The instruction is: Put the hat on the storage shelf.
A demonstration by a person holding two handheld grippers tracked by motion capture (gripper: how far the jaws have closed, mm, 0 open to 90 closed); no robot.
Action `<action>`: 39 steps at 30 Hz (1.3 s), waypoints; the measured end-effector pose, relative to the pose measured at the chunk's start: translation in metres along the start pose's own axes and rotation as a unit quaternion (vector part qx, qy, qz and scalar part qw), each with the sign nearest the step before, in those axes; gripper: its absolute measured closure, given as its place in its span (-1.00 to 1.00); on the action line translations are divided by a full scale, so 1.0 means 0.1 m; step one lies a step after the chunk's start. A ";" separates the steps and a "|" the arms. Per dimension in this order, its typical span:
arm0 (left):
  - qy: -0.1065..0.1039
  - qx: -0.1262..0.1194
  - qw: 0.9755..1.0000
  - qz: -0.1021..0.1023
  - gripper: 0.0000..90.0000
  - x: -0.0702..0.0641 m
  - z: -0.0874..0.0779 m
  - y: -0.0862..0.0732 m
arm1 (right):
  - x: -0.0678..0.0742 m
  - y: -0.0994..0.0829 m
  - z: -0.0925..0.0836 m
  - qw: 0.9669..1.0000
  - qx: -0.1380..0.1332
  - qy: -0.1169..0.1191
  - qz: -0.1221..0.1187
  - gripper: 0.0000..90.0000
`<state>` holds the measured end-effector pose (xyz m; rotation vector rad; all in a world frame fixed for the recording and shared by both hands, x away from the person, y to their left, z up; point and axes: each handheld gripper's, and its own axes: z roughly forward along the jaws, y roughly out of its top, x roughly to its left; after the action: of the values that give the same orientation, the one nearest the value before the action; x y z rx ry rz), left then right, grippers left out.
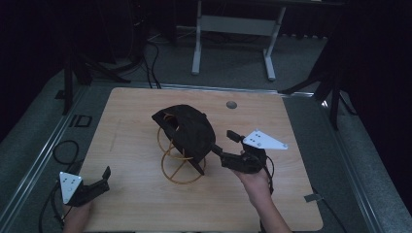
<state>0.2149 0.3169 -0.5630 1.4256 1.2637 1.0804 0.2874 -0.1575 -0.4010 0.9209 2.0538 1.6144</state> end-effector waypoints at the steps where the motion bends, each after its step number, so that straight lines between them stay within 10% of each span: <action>1: -0.001 0.000 1.000 0.000 -0.96 0.00 0.00 0.00 | -0.03 -0.01 -0.01 1.000 0.000 -0.002 0.002 -0.51; 20: 0.000 0.001 1.000 0.002 -0.96 -0.01 0.00 0.00 | -0.56 -0.38 -0.20 0.995 0.026 -0.089 -0.030 -0.74; 39: 0.002 0.000 1.000 0.001 -0.96 -0.01 0.00 0.00 | -1.07 -0.93 -0.50 0.984 0.061 -0.165 -0.013 -0.71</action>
<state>0.2146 0.3162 -0.5631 1.4260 1.2649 1.0842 0.3074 -0.2791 -0.4871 1.1148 1.9379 1.2353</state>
